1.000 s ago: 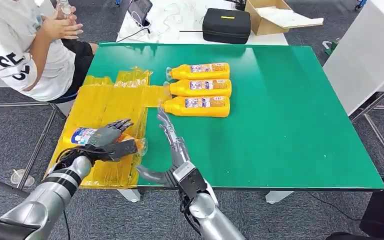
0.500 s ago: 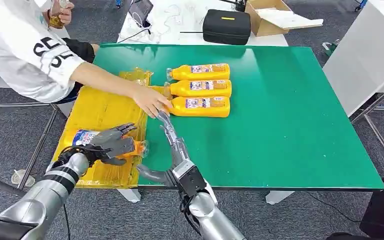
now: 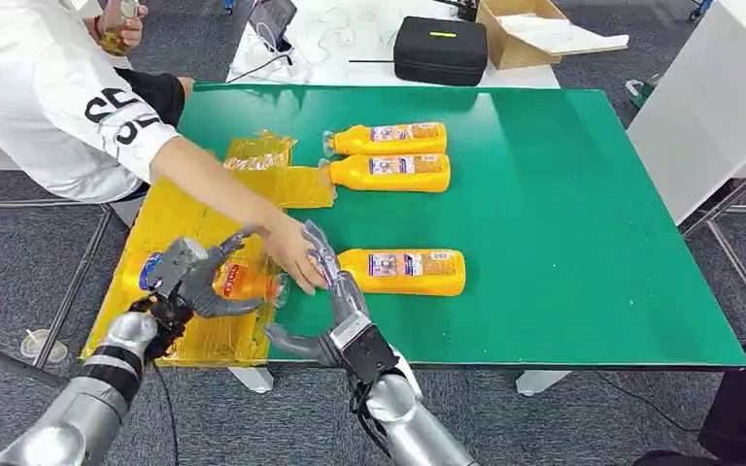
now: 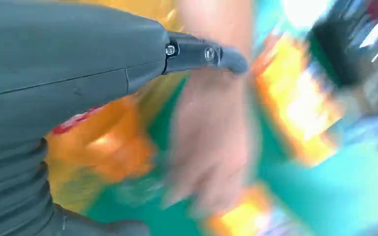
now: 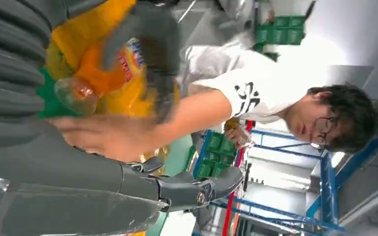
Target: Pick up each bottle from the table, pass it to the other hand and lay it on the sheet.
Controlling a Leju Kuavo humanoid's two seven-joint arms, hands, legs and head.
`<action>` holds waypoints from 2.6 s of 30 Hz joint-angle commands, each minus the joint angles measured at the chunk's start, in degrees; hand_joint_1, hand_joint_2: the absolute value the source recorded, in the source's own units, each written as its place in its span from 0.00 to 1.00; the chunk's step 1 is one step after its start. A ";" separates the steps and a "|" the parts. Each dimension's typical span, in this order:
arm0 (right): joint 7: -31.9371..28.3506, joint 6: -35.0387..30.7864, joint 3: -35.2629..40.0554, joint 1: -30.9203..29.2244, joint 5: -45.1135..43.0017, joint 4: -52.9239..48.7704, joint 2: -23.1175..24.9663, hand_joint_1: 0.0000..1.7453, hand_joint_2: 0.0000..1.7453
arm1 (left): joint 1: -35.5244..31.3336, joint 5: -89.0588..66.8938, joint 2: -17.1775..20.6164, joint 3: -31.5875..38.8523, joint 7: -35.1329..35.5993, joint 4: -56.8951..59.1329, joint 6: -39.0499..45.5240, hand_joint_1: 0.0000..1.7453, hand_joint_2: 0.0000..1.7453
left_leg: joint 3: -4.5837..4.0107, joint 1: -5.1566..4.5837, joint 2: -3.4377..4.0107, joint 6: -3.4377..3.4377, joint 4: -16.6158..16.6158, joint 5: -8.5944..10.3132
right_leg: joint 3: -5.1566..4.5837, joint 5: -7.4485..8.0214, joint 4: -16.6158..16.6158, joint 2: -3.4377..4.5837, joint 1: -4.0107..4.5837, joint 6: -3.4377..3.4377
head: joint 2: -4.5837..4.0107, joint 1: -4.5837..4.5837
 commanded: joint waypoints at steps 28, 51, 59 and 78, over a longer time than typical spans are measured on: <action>26.88 4.02 -4.80 -14.32 29.89 10.09 -17.78 0.00 1.00 | 15.13 4.08 -10.44 14.32 0.28 -29.62 28.85 0.00 1.00 | 0.18 -0.01 0.11 0.08 -0.04 -0.09 | 0.24 -0.03 -0.07 0.03 0.04 -0.05 | 0.00 -0.04; 26.07 26.52 4.19 -29.18 27.09 30.01 -22.60 0.00 1.00 | 11.93 5.49 -11.30 13.31 0.28 -22.19 25.79 0.00 1.00 | 0.07 -0.01 -0.02 0.07 0.00 -0.04 | 0.16 -0.02 -0.03 -0.07 0.02 -0.02 | 0.00 -0.02; 27.98 30.32 12.67 -33.84 31.14 30.25 -23.12 0.00 1.00 | 11.53 5.63 -11.50 13.59 0.28 -21.43 25.58 0.00 1.00 | 0.02 -0.02 0.09 0.08 0.04 -0.03 | 0.07 0.02 0.01 0.03 0.01 -0.04 | 0.00 -0.04; 29.33 22.60 20.46 -30.81 33.64 33.81 -19.50 1.00 1.00 | 10.66 5.45 -12.40 13.80 0.28 -19.20 25.32 0.00 1.00 | 0.23 0.03 0.04 0.05 -0.04 -0.03 | 0.26 0.03 -0.08 -0.03 0.07 -0.05 | 0.00 -0.04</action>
